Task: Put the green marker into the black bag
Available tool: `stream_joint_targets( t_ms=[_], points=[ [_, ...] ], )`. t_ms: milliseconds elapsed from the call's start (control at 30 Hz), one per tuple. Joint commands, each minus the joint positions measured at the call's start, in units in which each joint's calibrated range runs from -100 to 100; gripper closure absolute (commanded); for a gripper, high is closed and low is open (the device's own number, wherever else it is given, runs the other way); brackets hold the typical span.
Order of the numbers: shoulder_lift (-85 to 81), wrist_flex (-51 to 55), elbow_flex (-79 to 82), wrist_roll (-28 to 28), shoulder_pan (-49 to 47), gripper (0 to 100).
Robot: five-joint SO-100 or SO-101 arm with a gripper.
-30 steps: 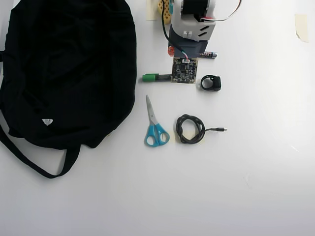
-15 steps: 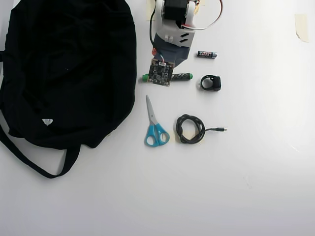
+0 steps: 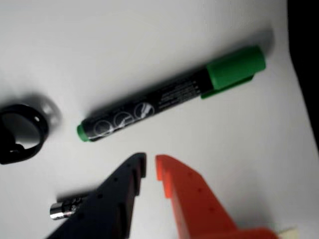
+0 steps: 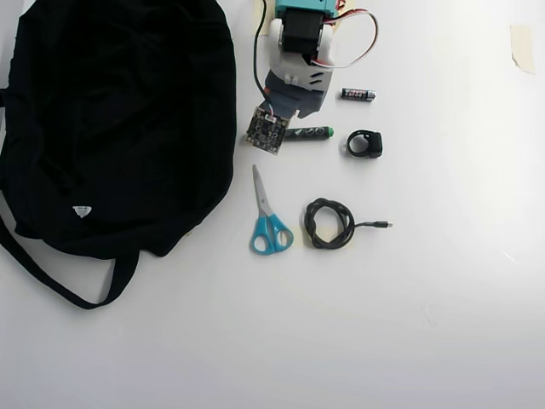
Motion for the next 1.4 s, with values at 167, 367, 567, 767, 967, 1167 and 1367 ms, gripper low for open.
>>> stream_joint_targets(
  t_ms=[167,367,567,767,967,1167,1367],
  points=[
    [-1.2,-3.15,0.34,-6.8,-1.48,97],
    [-1.2,-4.7,0.34,-13.19,-3.72,97],
    [-1.12,-4.7,0.52,-19.59,-4.99,97],
    [-1.12,-5.05,3.57,-24.36,-4.99,97],
    [-1.12,-12.2,7.61,-28.3,-4.39,97],
    [-1.12,-15.04,7.79,-31.81,-4.39,92],
    [1.46,-14.95,7.7,-34.96,-4.84,81]
  ],
)
